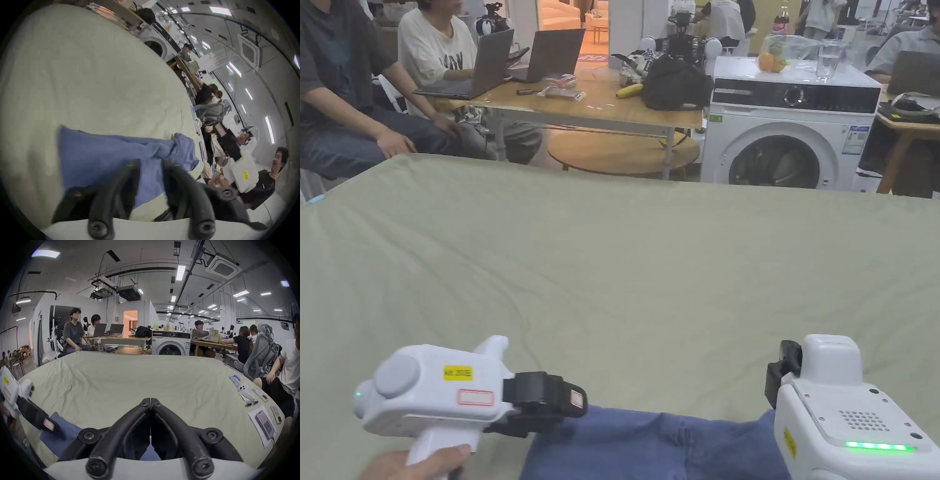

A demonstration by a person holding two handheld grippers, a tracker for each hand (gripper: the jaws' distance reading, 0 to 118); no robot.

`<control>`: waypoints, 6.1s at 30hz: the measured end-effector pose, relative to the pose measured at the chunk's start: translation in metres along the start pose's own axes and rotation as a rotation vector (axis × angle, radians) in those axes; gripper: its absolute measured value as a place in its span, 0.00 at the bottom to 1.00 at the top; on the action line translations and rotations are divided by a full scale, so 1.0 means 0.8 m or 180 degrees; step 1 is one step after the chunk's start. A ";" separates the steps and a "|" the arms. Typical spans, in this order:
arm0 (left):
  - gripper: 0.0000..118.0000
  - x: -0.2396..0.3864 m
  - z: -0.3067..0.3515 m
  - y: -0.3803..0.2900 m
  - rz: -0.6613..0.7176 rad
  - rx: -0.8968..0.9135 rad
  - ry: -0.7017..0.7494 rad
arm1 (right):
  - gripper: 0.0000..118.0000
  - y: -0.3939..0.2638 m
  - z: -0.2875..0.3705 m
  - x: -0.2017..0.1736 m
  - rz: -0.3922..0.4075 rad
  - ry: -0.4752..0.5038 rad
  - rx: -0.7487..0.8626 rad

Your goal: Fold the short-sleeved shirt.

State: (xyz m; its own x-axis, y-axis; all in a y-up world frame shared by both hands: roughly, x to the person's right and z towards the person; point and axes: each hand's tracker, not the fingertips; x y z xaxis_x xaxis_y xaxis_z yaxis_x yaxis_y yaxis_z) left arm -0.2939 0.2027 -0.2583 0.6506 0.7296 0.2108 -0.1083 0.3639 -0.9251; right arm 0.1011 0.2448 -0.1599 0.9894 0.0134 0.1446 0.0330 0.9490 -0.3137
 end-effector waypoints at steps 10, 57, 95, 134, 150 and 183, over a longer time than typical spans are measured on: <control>0.53 -0.097 -0.039 -0.029 0.0421 -0.0404 -0.0456 | 0.00 -0.002 -0.002 -0.013 -0.0010 0.0080 -0.0038; 0.04 0.116 0.070 0.002 -0.0118 0.0189 0.0067 | 0.00 0.033 0.023 -0.011 0.0018 0.0113 0.0402; 0.22 0.196 -0.211 -0.028 -0.0249 -0.0773 -0.0328 | 0.00 0.016 0.042 0.054 -0.0169 -0.0204 0.0214; 0.00 0.133 0.012 -0.040 -0.1805 0.3236 0.1577 | 0.00 0.054 0.014 0.006 -0.0127 -0.0145 0.0862; 0.00 0.125 0.033 -0.042 -0.1658 0.2723 0.1366 | 0.00 -0.064 0.041 -0.015 0.0024 0.0267 -0.0724; 0.68 0.013 -0.150 -0.041 0.0405 -0.0508 -0.1103 | 0.00 -0.104 -0.007 -0.003 -0.0317 0.0376 -0.1470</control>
State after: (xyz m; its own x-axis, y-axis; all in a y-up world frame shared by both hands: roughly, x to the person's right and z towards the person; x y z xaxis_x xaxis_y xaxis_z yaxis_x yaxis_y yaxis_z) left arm -0.1933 0.1289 -0.2633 0.3447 0.9250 0.1601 -0.0357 0.1833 -0.9824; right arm 0.0966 0.1638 -0.1392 0.9866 -0.1317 0.0960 0.1613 0.7044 -0.6912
